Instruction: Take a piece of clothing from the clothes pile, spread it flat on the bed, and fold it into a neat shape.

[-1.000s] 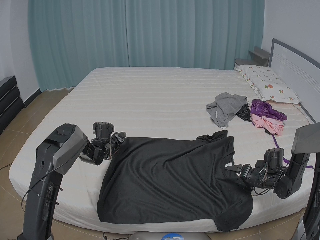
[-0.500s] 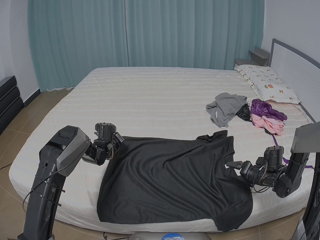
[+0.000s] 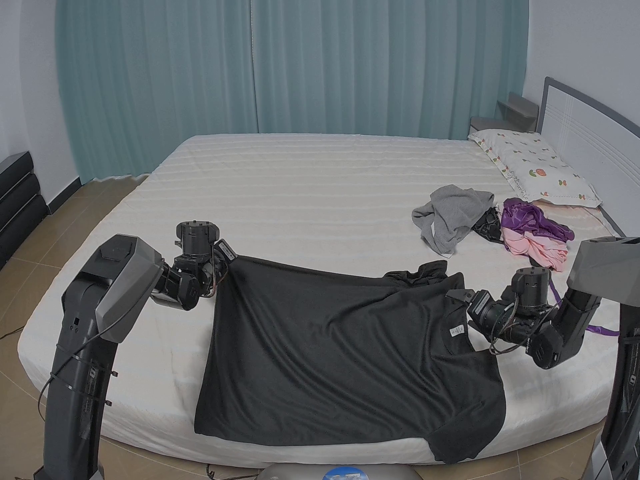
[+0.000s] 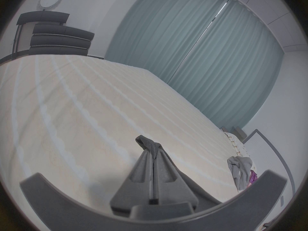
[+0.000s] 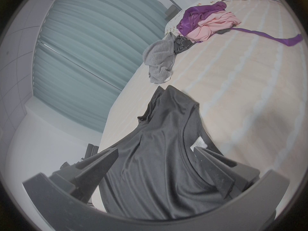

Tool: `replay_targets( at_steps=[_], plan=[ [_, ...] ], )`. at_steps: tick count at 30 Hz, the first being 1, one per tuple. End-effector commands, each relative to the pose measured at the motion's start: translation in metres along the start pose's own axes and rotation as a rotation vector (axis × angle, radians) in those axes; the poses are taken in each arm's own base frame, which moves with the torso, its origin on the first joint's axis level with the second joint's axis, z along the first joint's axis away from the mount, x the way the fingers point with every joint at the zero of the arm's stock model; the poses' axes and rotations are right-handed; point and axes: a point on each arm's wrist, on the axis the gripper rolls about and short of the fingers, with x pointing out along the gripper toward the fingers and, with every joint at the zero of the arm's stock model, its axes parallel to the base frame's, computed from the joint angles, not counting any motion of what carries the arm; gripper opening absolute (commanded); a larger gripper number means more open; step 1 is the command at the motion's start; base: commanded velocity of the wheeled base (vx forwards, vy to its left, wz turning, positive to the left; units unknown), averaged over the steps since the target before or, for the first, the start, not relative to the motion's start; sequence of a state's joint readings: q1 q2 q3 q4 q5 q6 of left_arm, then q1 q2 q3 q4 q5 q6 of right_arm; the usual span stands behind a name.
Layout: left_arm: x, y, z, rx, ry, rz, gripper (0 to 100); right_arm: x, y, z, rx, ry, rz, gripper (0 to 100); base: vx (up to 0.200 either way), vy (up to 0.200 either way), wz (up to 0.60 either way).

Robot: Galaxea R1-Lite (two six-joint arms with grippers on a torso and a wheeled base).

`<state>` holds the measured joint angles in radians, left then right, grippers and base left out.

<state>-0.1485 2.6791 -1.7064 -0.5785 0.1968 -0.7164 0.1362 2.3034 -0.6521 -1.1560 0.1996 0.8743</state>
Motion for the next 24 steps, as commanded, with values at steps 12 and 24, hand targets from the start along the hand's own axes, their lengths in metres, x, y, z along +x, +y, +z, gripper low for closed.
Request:
replay_targets(
  at_steps=[12, 24],
  plan=[
    [-0.012, -0.015, 0.040, 0.002, -0.064, -0.023, 0, 0.094, -0.013, 0.064, -0.100, -0.048, -0.102, 100, 0.000, 0.000, 0.00],
    [-0.013, -0.016, 0.035, 0.010, -0.038, 0.002, 0, 0.117, -0.013, 0.079, -0.261, -0.039, -0.028, 100, 0.000, 0.000, 0.00]
  ],
)
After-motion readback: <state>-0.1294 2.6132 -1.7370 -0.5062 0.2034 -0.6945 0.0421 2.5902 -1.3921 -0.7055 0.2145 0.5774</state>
